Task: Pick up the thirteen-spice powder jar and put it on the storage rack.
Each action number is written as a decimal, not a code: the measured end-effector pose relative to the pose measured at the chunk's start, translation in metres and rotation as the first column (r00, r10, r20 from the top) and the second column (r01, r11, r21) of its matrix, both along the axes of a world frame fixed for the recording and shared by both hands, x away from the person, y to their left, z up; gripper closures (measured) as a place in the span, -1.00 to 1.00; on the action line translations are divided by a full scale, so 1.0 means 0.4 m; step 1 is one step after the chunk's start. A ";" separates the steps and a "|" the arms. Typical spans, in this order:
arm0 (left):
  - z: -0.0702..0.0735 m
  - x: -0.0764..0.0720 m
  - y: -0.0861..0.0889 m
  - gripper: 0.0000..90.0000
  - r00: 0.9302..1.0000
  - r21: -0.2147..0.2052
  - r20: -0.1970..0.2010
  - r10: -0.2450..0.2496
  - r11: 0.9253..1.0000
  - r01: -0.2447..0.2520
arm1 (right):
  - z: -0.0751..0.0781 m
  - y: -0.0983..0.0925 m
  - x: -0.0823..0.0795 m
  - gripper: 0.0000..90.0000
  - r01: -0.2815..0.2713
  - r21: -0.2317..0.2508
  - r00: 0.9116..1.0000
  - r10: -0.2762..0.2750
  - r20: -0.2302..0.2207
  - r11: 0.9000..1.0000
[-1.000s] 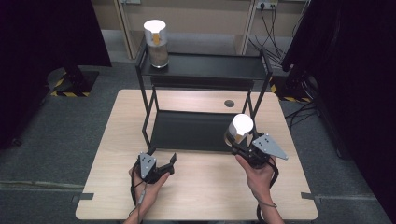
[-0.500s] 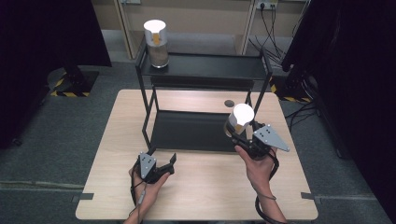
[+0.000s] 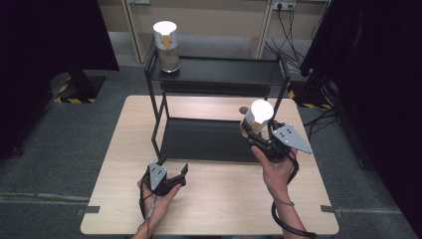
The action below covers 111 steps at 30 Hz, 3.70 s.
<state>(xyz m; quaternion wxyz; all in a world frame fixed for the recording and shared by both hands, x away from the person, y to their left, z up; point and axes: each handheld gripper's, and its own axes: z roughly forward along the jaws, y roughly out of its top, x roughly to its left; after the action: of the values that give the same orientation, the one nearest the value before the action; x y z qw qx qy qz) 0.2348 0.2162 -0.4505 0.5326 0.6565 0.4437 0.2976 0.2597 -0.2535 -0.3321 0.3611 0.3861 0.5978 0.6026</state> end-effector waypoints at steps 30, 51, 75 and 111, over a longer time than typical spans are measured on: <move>-0.002 0.000 0.000 -0.73 1.000 -0.006 0.001 0.000 1.000 0.000 | 0.071 0.022 0.043 -0.32 0.019 0.023 0.999 -0.020 0.037 1.000; -0.002 -0.001 0.000 -0.73 1.000 -0.010 0.001 0.002 1.000 -0.002 | 0.133 0.017 0.073 -0.31 0.044 0.037 0.997 -0.047 0.059 0.998; -0.001 0.000 0.001 -0.73 1.000 -0.011 -0.001 0.001 1.000 -0.001 | 0.223 0.033 0.129 -0.31 0.050 0.047 0.996 -0.053 0.069 0.998; -0.003 0.000 0.004 -0.73 1.000 -0.017 -0.001 -0.001 1.000 0.001 | 0.335 0.090 0.337 -0.32 0.144 -0.014 0.986 -0.145 -0.086 0.989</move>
<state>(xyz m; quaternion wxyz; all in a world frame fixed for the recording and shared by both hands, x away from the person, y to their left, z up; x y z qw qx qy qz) 0.2349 0.2179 -0.4516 0.5380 0.6523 0.4462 0.2931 0.3946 -0.2174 -0.1981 0.3792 0.4525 0.5858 0.5552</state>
